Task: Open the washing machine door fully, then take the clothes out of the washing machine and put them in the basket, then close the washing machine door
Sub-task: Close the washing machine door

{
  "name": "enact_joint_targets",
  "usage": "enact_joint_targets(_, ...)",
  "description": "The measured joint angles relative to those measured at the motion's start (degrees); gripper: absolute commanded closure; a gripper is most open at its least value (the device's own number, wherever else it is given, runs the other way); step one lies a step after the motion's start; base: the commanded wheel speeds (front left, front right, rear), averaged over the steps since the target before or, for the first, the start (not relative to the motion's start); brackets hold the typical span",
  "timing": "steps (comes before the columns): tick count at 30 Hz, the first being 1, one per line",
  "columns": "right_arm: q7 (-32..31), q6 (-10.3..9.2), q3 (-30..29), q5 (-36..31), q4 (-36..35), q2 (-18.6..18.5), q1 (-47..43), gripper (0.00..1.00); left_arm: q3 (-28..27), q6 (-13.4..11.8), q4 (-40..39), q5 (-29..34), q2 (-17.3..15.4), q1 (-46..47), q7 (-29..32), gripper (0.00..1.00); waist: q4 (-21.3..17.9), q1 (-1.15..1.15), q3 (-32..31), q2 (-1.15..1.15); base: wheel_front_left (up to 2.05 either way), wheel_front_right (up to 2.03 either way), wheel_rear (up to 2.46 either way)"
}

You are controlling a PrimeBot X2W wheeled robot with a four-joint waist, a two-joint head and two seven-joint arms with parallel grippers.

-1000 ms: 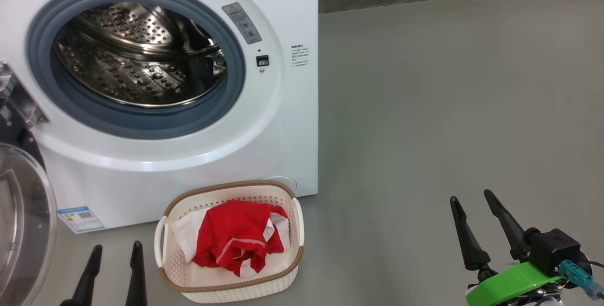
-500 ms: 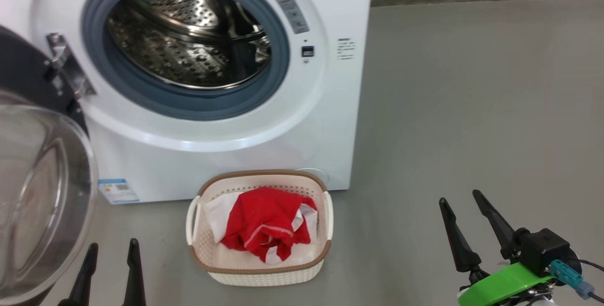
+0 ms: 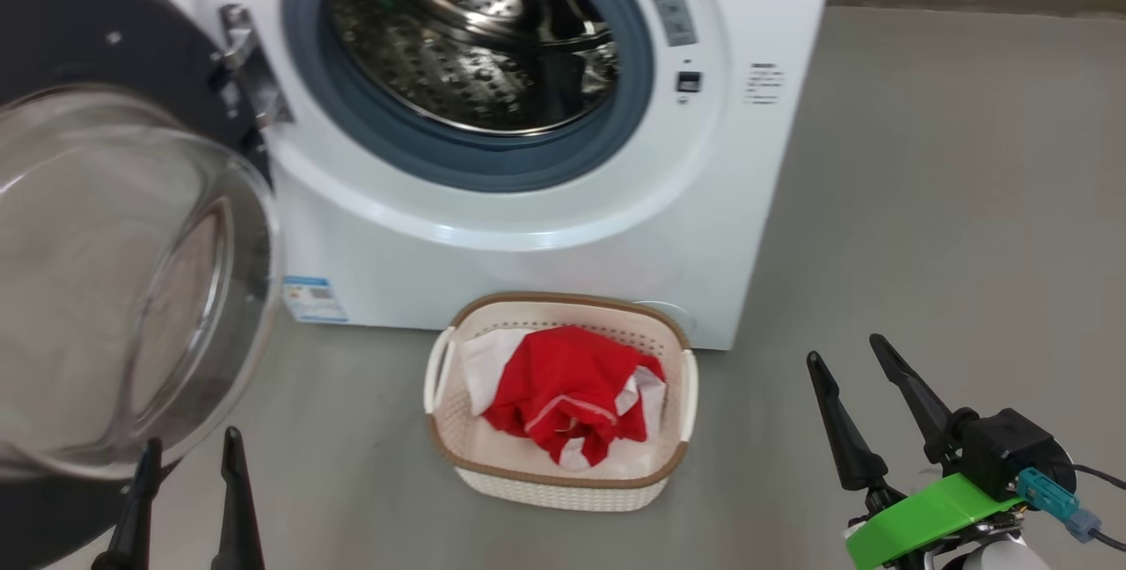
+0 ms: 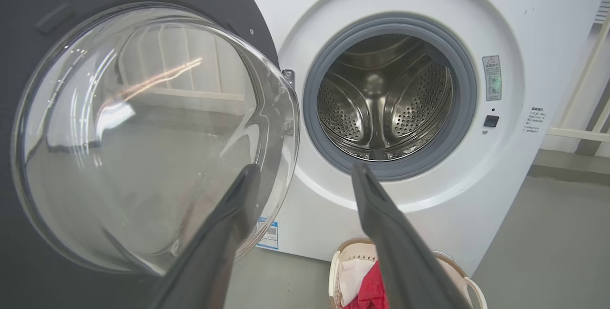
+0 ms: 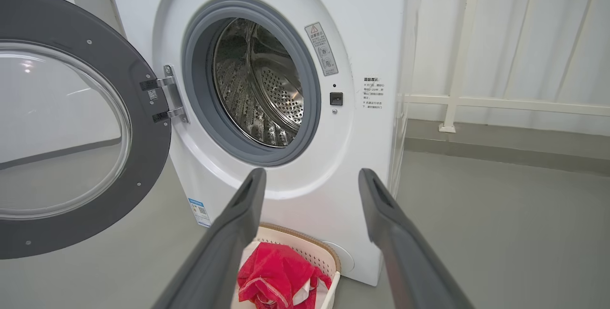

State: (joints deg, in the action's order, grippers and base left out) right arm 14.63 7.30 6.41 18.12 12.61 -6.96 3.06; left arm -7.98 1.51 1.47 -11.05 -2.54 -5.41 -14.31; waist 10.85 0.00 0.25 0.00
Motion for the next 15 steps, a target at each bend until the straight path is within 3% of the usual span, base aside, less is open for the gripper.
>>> enact_joint_targets(15, 0.0, 0.00, 2.7, 0.5, -1.2, 0.0, 0.7, 0.00, 0.1, -1.6, -1.2, 0.0, 0.0, -0.3, 0.0, 0.00, 9.9, 0.00, -0.2, 0.00, 0.00, 0.00, 0.00)
